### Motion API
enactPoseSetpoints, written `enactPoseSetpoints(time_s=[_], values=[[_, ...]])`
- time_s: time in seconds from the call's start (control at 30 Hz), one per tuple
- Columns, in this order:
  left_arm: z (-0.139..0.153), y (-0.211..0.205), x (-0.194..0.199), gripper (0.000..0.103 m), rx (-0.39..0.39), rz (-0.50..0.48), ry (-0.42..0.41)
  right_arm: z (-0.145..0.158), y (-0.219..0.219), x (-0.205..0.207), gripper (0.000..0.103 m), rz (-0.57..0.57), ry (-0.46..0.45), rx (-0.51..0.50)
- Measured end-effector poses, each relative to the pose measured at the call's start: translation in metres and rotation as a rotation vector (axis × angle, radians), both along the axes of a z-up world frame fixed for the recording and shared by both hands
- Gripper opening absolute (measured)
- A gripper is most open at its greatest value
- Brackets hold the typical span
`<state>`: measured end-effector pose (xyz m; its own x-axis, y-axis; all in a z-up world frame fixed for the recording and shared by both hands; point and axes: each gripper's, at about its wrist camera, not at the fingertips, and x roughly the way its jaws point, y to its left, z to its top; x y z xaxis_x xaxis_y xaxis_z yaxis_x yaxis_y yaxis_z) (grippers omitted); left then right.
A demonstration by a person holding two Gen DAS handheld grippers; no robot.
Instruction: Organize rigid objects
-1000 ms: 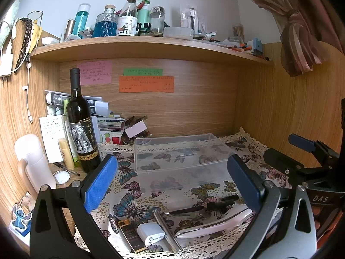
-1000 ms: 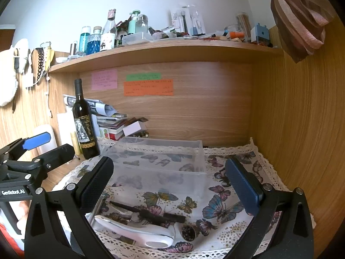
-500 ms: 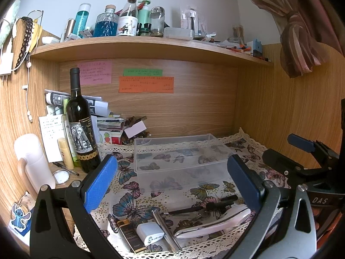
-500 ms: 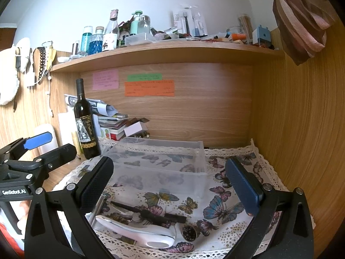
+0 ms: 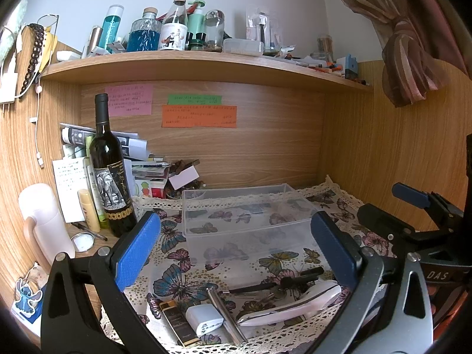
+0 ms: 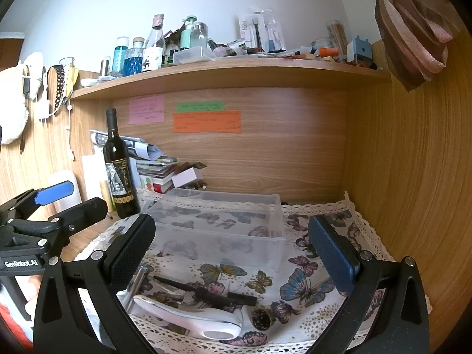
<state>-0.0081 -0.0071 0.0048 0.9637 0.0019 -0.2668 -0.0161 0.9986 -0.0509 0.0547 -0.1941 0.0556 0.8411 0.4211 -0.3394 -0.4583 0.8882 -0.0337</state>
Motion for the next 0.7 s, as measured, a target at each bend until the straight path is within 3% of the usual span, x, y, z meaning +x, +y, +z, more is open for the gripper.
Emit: enactPoseSetpoints(time_s=[0.63, 0.7], values=[[-0.0026, -0.0001, 0.0004, 0.103, -0.014, -0.04, 0.006, -0.0013, -0.0013, -0.0001, 0.103, 0.025, 0.012, 0.023], [-0.0042, 0.0016, 0.0013, 0.097, -0.017, -0.039, 0.014, -0.0024, -0.0015, 0.0011, 0.103, 0.027, 0.017, 0.029]])
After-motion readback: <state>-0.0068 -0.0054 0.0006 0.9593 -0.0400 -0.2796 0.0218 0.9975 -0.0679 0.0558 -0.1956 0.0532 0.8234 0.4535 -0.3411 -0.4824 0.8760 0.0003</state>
